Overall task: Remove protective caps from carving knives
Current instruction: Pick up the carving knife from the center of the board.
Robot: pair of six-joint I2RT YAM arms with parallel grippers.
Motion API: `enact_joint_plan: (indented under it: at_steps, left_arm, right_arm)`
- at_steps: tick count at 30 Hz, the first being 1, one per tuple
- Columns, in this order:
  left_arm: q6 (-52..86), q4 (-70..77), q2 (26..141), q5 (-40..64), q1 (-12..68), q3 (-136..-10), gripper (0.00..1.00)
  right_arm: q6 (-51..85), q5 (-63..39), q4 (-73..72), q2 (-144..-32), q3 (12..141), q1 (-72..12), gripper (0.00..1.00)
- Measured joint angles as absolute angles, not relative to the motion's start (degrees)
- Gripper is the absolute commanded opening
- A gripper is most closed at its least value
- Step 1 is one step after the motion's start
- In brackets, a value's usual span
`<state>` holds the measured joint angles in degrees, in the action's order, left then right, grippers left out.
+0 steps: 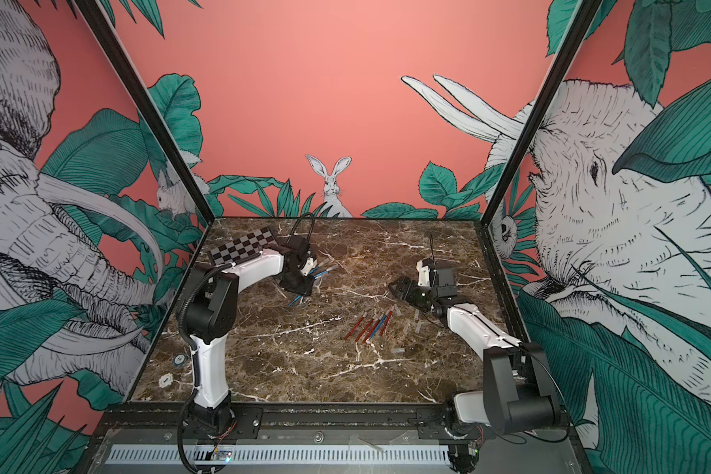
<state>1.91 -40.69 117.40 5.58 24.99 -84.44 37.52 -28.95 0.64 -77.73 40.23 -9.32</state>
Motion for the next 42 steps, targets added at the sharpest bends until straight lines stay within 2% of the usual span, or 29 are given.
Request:
enact_joint_plan:
  at_steps: [14,17,30,33,39,42]
  left_arm:
    - [2.0,-38.8,115.9,5.6,25.4,-81.7,0.38]
    - [2.4,-38.3,115.0,5.8,25.5,-80.3,0.32]
    - [3.0,-38.3,114.3,6.2,25.7,-79.4,0.3]
    - [2.9,-38.5,114.3,6.3,25.9,-79.4,0.21]
    - [2.8,-39.1,114.3,6.7,26.7,-79.4,0.19]
    - [2.7,-39.2,114.3,6.7,27.0,-79.4,0.13]
  right_arm:
    - [37.5,-29.0,0.6,-78.6,40.2,-9.3,0.87]
    - [37.5,-29.0,0.6,-78.9,40.2,-9.3,0.87]
    - [37.5,-28.9,0.5,-78.9,40.2,-9.3,0.87]
    - [37.5,-28.9,0.5,-78.8,40.2,-9.3,0.87]
    - [37.5,-28.6,0.4,-78.3,40.2,-9.3,0.86]
    - [37.5,-28.5,0.5,-78.2,40.2,-9.3,0.86]
